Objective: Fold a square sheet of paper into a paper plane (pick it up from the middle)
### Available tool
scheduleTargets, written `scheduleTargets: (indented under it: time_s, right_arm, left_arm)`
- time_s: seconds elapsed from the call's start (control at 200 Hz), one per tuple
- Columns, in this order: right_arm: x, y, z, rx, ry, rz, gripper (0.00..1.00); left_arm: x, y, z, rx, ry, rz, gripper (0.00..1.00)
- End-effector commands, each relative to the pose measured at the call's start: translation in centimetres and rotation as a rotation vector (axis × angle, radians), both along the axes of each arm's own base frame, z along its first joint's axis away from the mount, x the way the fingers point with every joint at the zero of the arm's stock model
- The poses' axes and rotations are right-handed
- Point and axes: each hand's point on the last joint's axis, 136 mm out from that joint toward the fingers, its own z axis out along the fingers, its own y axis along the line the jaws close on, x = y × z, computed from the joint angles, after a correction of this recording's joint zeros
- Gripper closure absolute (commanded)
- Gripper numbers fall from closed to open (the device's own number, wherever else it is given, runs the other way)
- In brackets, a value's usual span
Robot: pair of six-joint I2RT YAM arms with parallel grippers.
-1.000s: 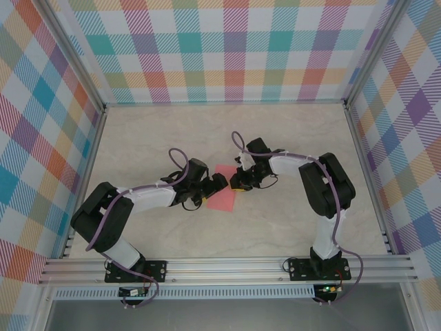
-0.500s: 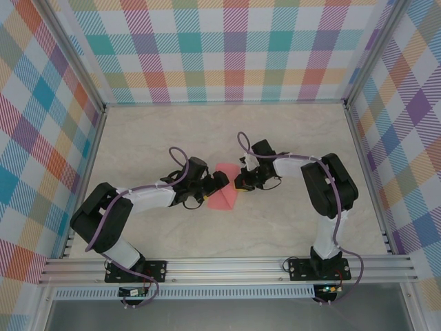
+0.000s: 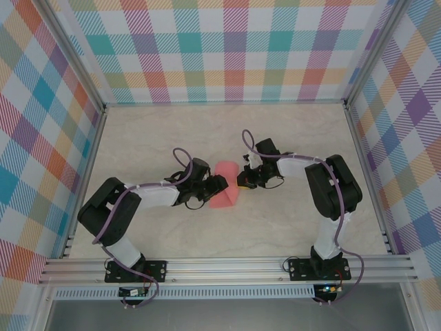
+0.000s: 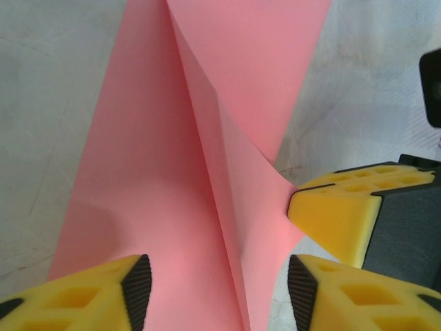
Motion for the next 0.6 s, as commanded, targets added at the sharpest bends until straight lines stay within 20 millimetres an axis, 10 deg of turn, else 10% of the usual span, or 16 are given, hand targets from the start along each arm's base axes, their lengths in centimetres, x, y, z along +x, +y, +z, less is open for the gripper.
scheduleTargets:
  time_s: [0.0, 0.395, 0.595]
  right_arm:
    - [0.1, 0.0, 0.8, 0.027, -0.009, -0.002, 1.00]
    - [0.2, -0.3, 1.2, 0.032, -0.006, -0.009, 0.99]
    - [1.2, -2.3, 3.0, -0.036, -0.117, -0.101, 0.68]
  left_arm:
    - [0.5, -1.5, 0.8, -0.019, -0.040, -0.051, 0.50]
    - [1.6, -2.8, 0.0, -0.023, -0.037, -0.080, 0.71]
    - [2.0, -2.5, -0.1, 0.000, -0.047, -0.068, 0.85]
